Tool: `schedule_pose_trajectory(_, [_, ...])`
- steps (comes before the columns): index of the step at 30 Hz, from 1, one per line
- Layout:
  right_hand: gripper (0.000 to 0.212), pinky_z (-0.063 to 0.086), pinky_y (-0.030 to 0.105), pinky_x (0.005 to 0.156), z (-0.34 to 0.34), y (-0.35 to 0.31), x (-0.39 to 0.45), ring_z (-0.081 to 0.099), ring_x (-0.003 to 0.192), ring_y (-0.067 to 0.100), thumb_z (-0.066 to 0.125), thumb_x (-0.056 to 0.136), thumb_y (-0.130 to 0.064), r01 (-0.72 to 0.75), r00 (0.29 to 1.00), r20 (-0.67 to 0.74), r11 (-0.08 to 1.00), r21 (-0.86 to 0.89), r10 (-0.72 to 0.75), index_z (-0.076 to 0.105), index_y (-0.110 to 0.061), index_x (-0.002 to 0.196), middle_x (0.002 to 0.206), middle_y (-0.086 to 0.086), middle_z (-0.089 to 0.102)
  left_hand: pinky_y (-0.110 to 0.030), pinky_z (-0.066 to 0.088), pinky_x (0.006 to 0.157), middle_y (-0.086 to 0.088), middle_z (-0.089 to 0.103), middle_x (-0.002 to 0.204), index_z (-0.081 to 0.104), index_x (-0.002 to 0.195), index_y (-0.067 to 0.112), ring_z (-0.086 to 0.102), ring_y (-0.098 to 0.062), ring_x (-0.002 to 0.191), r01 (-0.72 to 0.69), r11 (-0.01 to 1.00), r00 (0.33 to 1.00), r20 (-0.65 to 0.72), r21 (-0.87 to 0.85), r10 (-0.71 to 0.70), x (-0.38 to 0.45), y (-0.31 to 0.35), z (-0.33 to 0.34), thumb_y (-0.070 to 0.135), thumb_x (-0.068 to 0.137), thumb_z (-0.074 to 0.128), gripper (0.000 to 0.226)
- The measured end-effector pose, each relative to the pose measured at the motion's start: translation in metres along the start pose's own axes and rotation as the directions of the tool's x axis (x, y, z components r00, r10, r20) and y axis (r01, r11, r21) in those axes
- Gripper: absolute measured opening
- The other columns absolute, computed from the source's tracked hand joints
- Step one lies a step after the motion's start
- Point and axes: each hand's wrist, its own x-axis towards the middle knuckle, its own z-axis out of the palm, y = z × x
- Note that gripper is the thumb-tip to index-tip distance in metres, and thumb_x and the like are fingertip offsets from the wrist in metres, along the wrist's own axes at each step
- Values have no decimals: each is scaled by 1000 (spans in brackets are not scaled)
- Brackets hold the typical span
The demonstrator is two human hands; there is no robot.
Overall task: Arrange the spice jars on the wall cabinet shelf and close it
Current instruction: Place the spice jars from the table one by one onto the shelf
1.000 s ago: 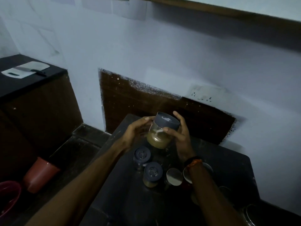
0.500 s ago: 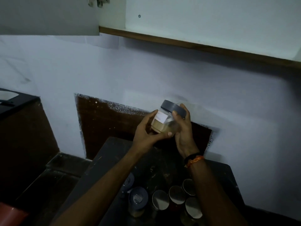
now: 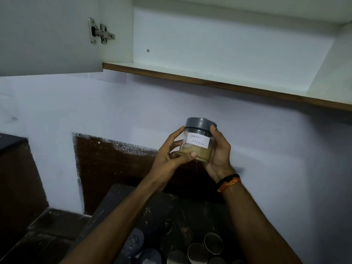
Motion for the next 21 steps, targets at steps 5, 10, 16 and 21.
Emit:
schedule_pose_trajectory(5, [54, 46, 63, 105, 6, -19, 11, 58, 126, 38, 61, 91, -44, 44, 999, 12, 970, -241, -42, 55, -17, 138, 136, 15, 60, -44, 60, 91, 4, 58, 134, 45, 139, 53, 61, -18, 118, -60, 995, 996, -55, 83, 65, 16, 15, -2, 28, 74, 87, 82])
schedule_pose_trajectory(10, [54, 57, 46, 94, 26, -57, 26, 62, 120, 31, 59, 90, -52, 118, 992, 85, 897, -425, -90, 59, -19, 132, 130, 9, 65, -40, 58, 94, 2, 56, 136, 42, 143, 49, 60, -20, 119, -124, 982, 991, -40, 141, 131, 40, 42, -4, 27, 74, 87, 86])
schedule_pose_trajectory(16, [48, 58, 32, 79, 60, -104, 53, 66, 112, 25, 62, 91, -50, 207, 976, 159, 861, -464, -149, 64, -20, 128, 125, 6, 69, -32, 58, 90, 2, 59, 132, 42, 143, 50, 64, -22, 114, -206, 965, 978, -4, 165, 209, 78, 88, -13, 24, 71, 90, 89])
schedule_pose_trajectory(21, [45, 59, 34, 82, 87, -131, 79, 67, 110, 24, 60, 96, -44, 268, 960, 195, 855, -443, -200, 63, -15, 130, 126, 8, 68, -35, 57, 92, 1, 58, 131, 38, 144, 51, 63, -19, 114, -282, 927, 959, 36, 248, 282, 107, 125, -24, 31, 71, 89, 91])
